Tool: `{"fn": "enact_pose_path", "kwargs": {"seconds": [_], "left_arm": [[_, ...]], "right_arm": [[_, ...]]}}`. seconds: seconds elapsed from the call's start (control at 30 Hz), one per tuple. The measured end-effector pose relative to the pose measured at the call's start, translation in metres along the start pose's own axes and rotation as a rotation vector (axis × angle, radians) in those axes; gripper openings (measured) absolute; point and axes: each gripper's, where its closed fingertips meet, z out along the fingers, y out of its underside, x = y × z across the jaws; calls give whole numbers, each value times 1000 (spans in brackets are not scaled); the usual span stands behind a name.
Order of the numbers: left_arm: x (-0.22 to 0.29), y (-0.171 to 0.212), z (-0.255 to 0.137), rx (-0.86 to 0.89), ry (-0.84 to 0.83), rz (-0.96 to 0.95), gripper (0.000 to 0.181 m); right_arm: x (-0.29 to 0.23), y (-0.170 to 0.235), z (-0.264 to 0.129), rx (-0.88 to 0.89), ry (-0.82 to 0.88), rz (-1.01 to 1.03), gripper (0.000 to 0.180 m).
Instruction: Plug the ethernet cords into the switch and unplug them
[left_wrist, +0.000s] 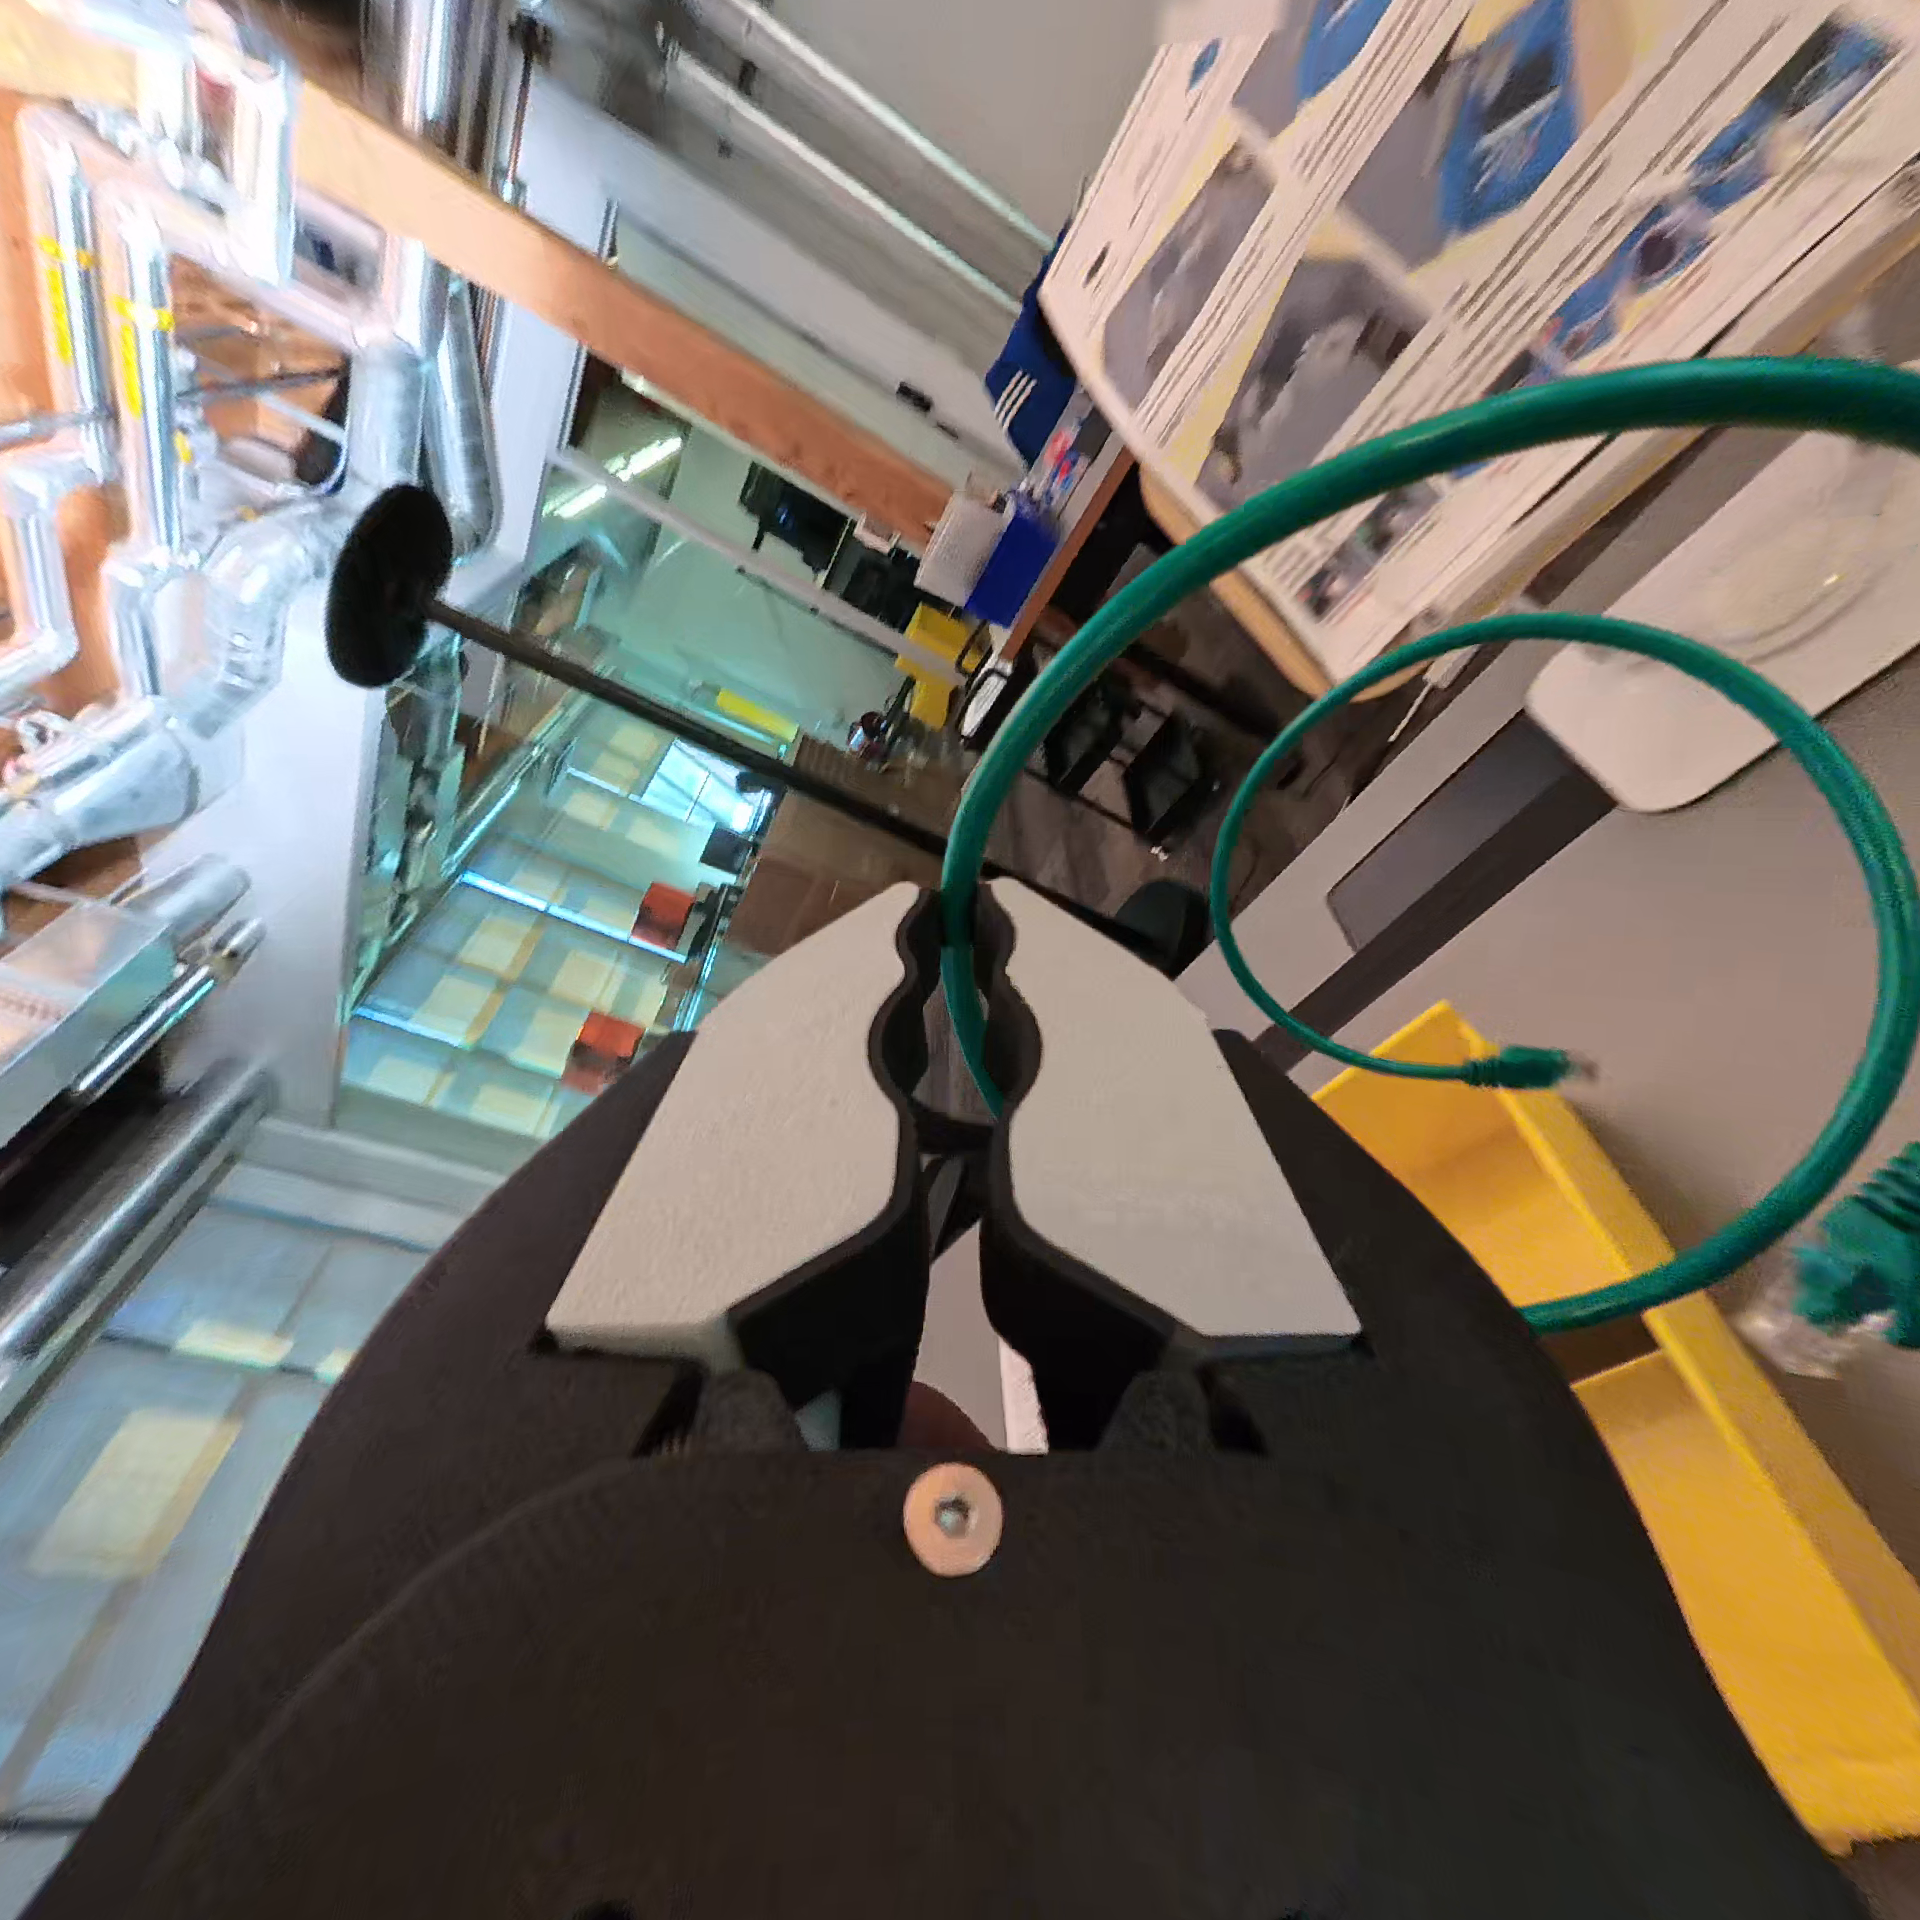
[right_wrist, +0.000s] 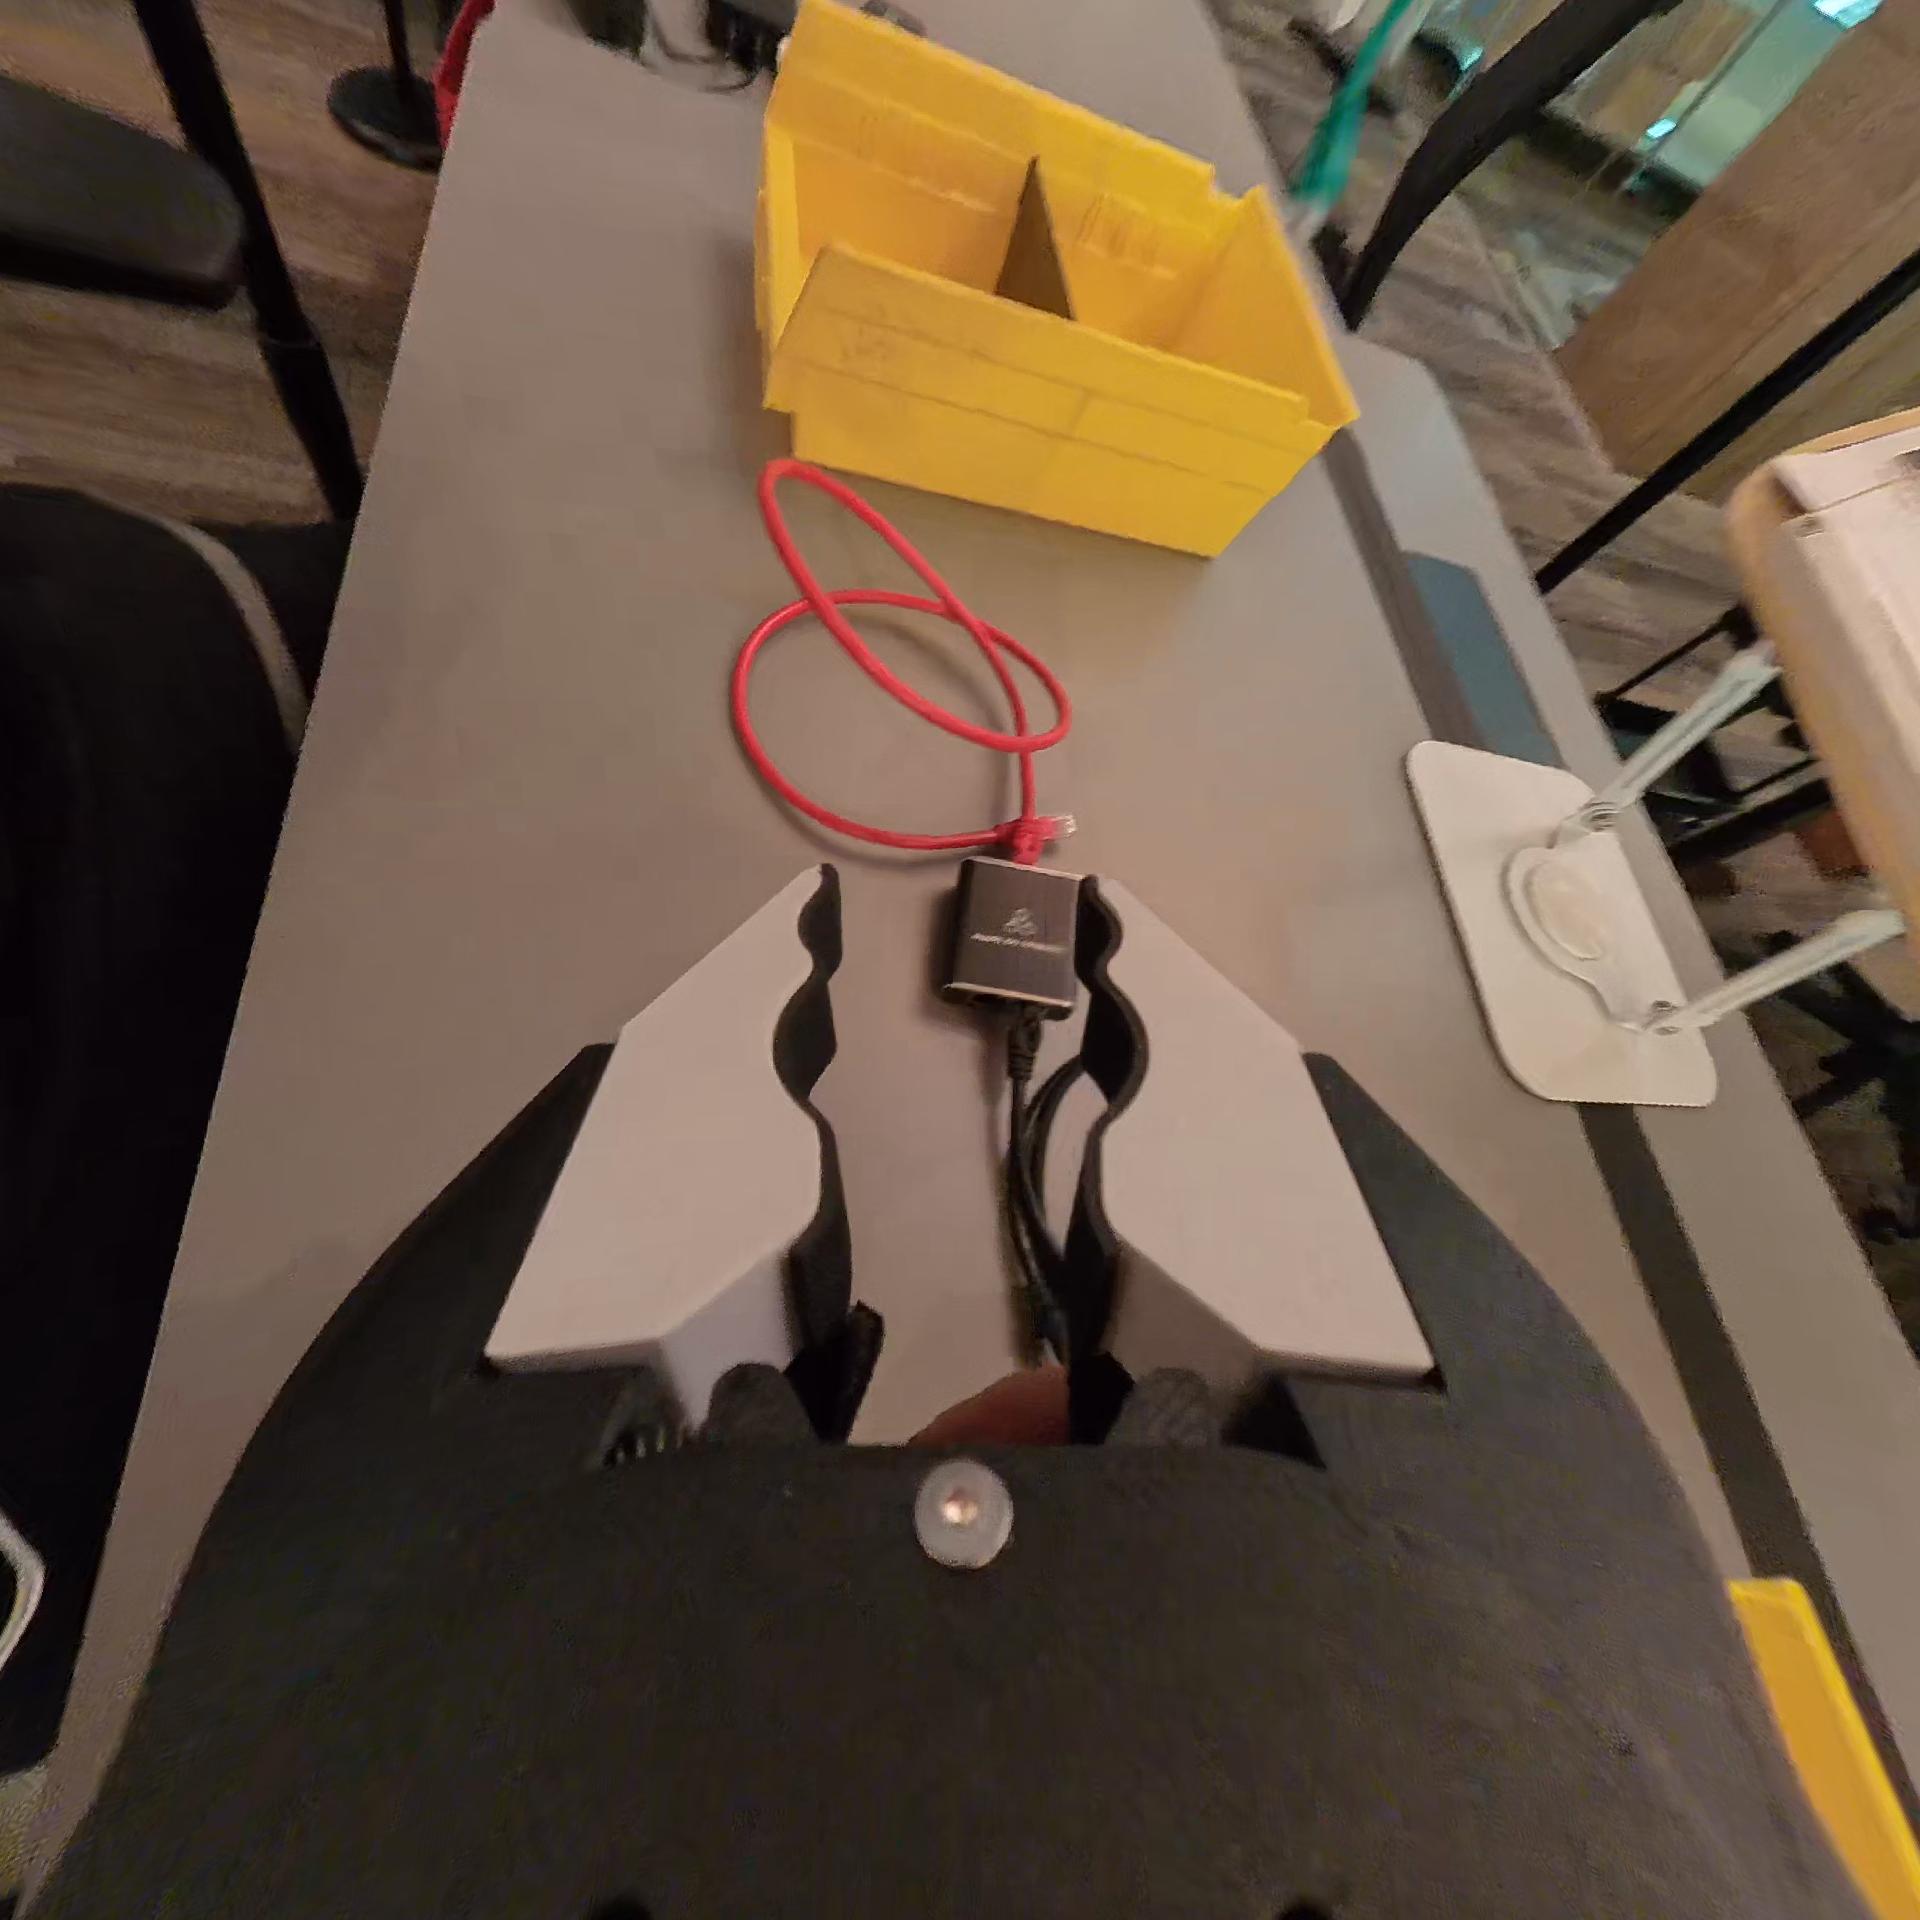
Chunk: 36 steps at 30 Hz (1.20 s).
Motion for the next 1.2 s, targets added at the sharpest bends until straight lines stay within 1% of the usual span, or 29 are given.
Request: {"fn": "enact_pose_path", "kwargs": {"seconds": [0.03,0.17,0.27,0.33,0.4,0.43,0.57,0.63,0.7,0.8,0.83,0.87,0.93,1.03,1.2], "left_arm": [[8,-10,-1,11,16,9,5],[56,-51,-1,88,149,14,5],[90,-76,0,125,237,33,5],[109,-91,1,150,288,52,5],[127,-105,0,174,334,63,5],[133,-110,0,183,343,72,5],[152,-133,-4,218,376,86,6],[160,-144,-6,240,384,93,5],[170,-153,-8,254,394,106,5],[187,-163,-9,274,422,117,5],[191,-166,-10,280,432,118,6],[194,-169,-10,286,435,117,6],[199,-174,-11,295,445,116,6],[200,-180,-10,304,438,125,6],[216,-183,-5,316,471,151,6]], "right_arm": [[5,-5,-4,23,29,-1,43],[16,-33,-25,175,100,-16,44],[10,-53,-37,290,109,-82,42],[6,-59,-39,309,124,-129,42],[8,-61,-38,307,148,-138,38],[11,-59,-35,290,148,-110,39],[18,-43,-24,258,108,20,51],[23,-42,-22,294,88,109,53],[25,-51,-23,373,58,188,53],[32,-60,-26,464,49,280,44],[35,-59,-26,468,56,294,27],[36,-57,-25,463,59,298,16],[36,-51,-23,445,57,291,2],[34,-49,-27,434,42,268,2],[14,-69,-53,533,-66,187,2]]}}
